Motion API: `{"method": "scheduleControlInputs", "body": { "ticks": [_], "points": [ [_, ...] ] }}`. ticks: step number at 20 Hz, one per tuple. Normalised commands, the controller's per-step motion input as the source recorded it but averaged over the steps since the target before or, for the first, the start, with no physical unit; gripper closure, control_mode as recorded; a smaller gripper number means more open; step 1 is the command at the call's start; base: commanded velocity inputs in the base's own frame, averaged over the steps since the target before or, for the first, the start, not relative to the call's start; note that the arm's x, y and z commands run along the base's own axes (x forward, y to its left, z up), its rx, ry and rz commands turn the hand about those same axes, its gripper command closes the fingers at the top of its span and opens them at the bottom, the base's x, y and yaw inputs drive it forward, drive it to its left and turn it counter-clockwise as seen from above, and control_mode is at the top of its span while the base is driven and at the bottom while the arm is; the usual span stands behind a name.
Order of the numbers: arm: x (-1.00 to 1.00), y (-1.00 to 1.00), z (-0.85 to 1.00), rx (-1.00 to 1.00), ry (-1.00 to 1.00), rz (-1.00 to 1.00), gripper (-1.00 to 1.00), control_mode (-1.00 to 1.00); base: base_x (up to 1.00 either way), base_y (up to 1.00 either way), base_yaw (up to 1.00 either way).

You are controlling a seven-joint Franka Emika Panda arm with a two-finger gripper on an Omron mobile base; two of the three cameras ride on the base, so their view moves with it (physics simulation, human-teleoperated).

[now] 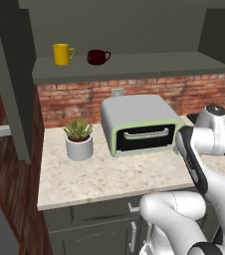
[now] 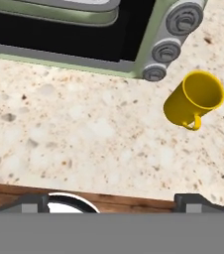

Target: Pick the mug on the counter and place it in the cabinet with the handle facing the right, like the mugs already inside.

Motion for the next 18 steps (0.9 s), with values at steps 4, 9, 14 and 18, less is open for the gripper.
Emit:
{"method": "scheduleControlInputs", "body": {
  "ticks": [4, 9, 14, 18],
  "points": [
    [0.0, -0.33, -0.14, 0.0, 0.0, -0.03, -1.0, -1.0, 0.0, 0.0, 0.0],
    [0.05, -0.3, -0.16, 0.0, 0.0, -0.03, -1.0, -1.0, 0.0, 0.0, 0.0],
    [0.09, -0.3, -0.14, 0.0, 0.0, -0.04, -1.0, -1.0, 0.0, 0.0, 0.0],
    [0.12, -0.25, -0.15, 0.0, 0.0, -0.03, -1.0, -1.0, 0.0, 0.0, 0.0]
  ]
}}
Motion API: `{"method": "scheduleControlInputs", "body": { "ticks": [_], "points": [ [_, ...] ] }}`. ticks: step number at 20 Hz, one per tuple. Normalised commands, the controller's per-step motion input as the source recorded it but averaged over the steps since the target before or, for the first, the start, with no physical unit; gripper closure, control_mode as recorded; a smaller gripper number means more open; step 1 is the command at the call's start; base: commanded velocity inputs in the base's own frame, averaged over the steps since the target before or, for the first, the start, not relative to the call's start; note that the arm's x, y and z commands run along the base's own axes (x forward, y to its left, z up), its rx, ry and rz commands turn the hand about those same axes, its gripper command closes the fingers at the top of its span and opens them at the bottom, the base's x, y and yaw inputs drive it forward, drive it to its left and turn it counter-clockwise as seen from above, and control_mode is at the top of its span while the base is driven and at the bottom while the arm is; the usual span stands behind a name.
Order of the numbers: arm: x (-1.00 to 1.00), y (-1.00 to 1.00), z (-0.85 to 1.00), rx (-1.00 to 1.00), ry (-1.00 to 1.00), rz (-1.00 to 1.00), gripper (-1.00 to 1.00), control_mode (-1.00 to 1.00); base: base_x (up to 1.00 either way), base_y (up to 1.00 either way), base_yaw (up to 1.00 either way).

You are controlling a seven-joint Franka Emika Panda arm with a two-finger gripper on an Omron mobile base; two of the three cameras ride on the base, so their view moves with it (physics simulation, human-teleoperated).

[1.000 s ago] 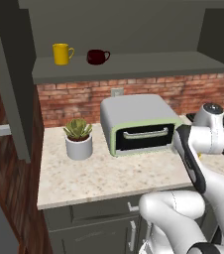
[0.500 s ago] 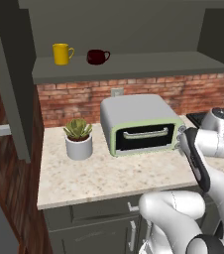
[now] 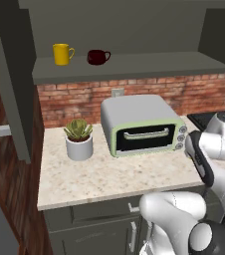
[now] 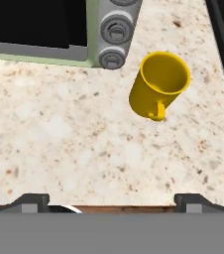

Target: Pick the mug on the counter and place it in the cabinet with the handle facing the right, like the mugs already inside.

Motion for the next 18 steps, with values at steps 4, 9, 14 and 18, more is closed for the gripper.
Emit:
{"method": "scheduleControlInputs", "body": {
  "ticks": [4, 9, 14, 18],
  "points": [
    [0.13, -0.21, -0.16, 0.0, 0.0, -0.02, -1.0, -1.0, 0.0, 0.0, 0.0],
    [0.15, -0.21, -0.15, 0.0, 0.0, -0.02, -1.0, -1.0, 0.0, 0.0, 0.0],
    [0.16, -0.16, -0.18, 0.0, 0.0, 0.0, -1.0, -1.0, 0.0, 0.0, 0.0],
    [0.18, -0.11, -0.18, 0.0, 0.0, 0.0, -1.0, -1.0, 0.0, 0.0, 0.0]
  ]
}}
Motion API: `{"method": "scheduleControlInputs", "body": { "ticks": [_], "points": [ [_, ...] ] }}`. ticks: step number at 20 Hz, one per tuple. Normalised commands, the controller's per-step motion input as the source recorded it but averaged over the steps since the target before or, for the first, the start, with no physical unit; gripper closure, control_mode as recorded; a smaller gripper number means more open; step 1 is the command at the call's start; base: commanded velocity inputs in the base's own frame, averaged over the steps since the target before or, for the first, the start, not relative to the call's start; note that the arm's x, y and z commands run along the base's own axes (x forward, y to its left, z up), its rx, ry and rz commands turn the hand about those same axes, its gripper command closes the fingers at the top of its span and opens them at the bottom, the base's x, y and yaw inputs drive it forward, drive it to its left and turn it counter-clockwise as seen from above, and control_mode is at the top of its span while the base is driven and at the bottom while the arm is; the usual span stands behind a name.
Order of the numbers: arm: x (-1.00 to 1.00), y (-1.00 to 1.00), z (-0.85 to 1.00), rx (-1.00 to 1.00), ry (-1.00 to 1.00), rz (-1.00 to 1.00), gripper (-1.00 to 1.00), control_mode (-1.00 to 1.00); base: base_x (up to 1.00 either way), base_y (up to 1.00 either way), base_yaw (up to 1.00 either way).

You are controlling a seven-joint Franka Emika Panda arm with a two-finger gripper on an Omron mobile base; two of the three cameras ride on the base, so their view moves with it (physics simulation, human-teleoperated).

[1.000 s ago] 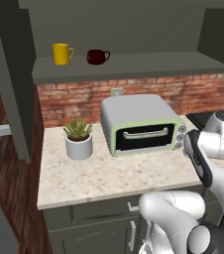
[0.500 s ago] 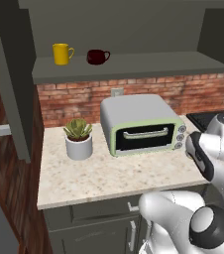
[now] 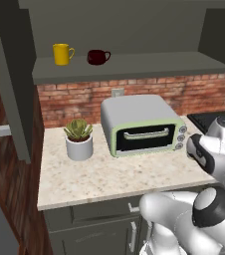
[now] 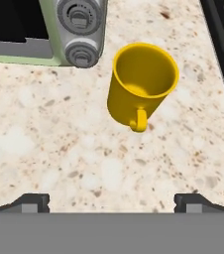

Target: Pick the mug on the counter and place it in the cabinet with the handle facing the right, like the mugs already inside.

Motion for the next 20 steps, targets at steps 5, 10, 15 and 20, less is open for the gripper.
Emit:
{"method": "scheduleControlInputs", "body": {
  "ticks": [5, 10, 15, 20],
  "points": [
    [0.24, -0.13, -0.18, 0.0, 0.0, 0.0, -1.0, -1.0, 0.0, 0.0, 0.0],
    [0.25, -0.13, -0.15, 0.0, 0.0, 0.0, -1.0, -1.0, 0.0, 0.0, 0.0],
    [0.21, -0.1, -0.11, 0.0, 0.0, 0.0, -1.0, -1.0, 0.0, 0.0, 0.0],
    [0.17, -0.07, -0.13, 0.0, 0.0, 0.0, -1.0, -1.0, 0.0, 0.0, 0.0]
  ]
}}
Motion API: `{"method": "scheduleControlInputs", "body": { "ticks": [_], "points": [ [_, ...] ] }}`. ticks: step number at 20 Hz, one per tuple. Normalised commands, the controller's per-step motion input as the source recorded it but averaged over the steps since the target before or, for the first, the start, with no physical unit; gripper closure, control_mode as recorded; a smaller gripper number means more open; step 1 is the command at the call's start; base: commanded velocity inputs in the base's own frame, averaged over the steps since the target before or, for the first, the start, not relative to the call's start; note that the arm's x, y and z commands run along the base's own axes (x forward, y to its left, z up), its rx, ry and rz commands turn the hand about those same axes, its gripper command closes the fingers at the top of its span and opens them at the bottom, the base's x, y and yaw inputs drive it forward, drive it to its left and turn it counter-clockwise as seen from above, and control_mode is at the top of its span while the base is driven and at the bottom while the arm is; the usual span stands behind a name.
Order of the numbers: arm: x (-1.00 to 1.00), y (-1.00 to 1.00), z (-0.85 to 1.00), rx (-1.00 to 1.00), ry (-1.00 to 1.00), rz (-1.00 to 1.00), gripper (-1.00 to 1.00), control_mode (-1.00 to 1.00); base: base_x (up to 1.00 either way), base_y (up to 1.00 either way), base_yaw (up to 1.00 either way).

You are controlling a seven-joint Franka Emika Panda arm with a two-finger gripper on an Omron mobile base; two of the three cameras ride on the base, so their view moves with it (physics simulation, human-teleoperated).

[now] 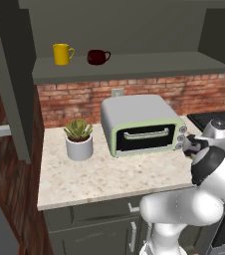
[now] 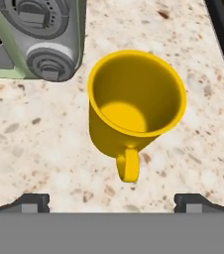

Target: Pick the mug on the counter and place it in the cabinet with the handle facing the right, like the mugs already inside.

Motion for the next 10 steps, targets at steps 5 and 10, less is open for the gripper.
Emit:
{"method": "scheduleControlInputs", "body": {
  "ticks": [5, 10],
  "points": [
    [0.15, -0.09, -0.15, 0.01, 0.0, 0.0, -1.0, -1.0, 0.0, 0.0, 0.0],
    [0.15, -0.14, -0.14, 0.0, 0.0, 0.0, -1.0, -1.0, 0.0, 0.0, 0.0]
  ]
}}
